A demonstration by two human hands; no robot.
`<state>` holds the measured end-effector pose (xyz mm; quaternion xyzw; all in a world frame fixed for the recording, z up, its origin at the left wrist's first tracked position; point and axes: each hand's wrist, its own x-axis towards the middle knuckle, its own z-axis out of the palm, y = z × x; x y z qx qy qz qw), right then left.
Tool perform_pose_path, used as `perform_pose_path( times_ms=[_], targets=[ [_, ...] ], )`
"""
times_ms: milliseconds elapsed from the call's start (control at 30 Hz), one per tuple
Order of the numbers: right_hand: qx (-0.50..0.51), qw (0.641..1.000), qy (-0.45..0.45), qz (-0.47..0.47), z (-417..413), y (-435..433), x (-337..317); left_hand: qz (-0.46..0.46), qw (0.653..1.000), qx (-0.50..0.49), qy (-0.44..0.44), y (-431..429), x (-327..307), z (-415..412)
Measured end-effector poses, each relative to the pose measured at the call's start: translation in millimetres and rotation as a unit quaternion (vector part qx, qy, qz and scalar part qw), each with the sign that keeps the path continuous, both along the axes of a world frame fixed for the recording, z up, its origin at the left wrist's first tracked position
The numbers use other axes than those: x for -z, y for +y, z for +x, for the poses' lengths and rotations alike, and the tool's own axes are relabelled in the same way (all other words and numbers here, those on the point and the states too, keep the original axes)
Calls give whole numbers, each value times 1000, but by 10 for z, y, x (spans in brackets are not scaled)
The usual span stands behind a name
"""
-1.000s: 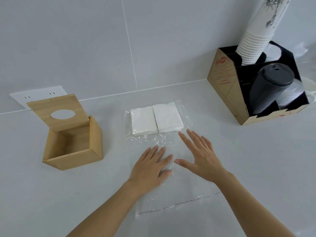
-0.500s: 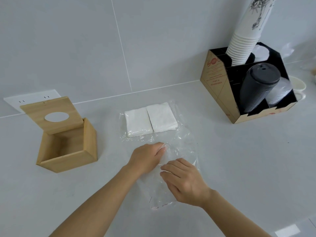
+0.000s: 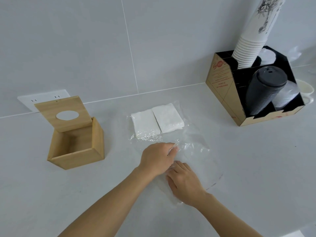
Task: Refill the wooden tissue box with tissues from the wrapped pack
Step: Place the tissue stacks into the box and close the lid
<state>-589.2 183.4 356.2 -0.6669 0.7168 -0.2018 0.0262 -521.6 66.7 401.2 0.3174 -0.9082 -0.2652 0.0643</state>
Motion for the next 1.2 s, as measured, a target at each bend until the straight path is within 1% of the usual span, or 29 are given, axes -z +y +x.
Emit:
perform_pose_path(
  times_ms=[100,167,267,400,467,500,533,567,600,633,700,800,833,867,900,967,1000,1067,1100,1133,1167,1200],
  targets=[
    [52,998,3,34,0,-108,-12,5,1000,-1,5,67,-90,-23],
    [63,996,-21,61,-43,-177,-2,2,1000,4,15,102,-143,-36],
    [83,986,-96,111,-129,-250,-4,3,1000,16,14,147,-221,-44],
    [144,948,-228,171,-193,-269,-49,7,999,32,3,160,-325,-50],
    [145,928,-295,174,-153,-318,-79,67,997,27,9,110,-398,-47],
    [141,910,-355,160,-114,-357,-113,112,993,16,18,64,-431,-43],
    [148,897,-393,140,-75,-394,-133,155,987,-1,41,0,-451,-39],
    [163,896,-393,126,-61,-444,-131,186,980,-22,74,-76,-451,-39],
    [182,898,-382,119,-58,-475,-124,199,973,-46,109,-162,-432,-42],
    [203,893,-385,113,-54,-487,-108,195,969,-74,136,-256,-403,-50],
    [208,878,-419,100,-41,-486,-108,162,965,-131,161,-463,-299,-45],
    [213,861,-459,55,13,-494,-161,71,967,-195,150,-790,-122,26],
    [217,846,-486,35,19,-510,-175,55,968,-201,138,-901,-75,55],
    [228,817,-529,15,27,-528,-180,53,971,-202,120,-1003,-32,75],
    [244,787,-567,1,36,-551,-209,54,974,-198,96,-1094,4,85],
    [270,711,-649,-16,62,-559,-234,44,980,-187,44,-1234,63,74],
    [272,683,-677,-29,80,-573,-233,43,982,-183,26,-1281,85,63],
    [247,669,-700,-41,87,-567,-235,51,982,-182,1,-1341,113,36],
    [240,667,-704,-30,88,-576,-251,57,982,-180,-12,-1353,128,27],
    [244,656,-714,1,69,-613,-281,65,982,-176,-24,-1370,146,23],
    [264,636,-724,29,26,-667,-304,72,982,-173,-35,-1383,170,22],
    [295,597,-745,40,-11,-727,-340,79,981,-171,-44,-1394,191,21]
  ],
)
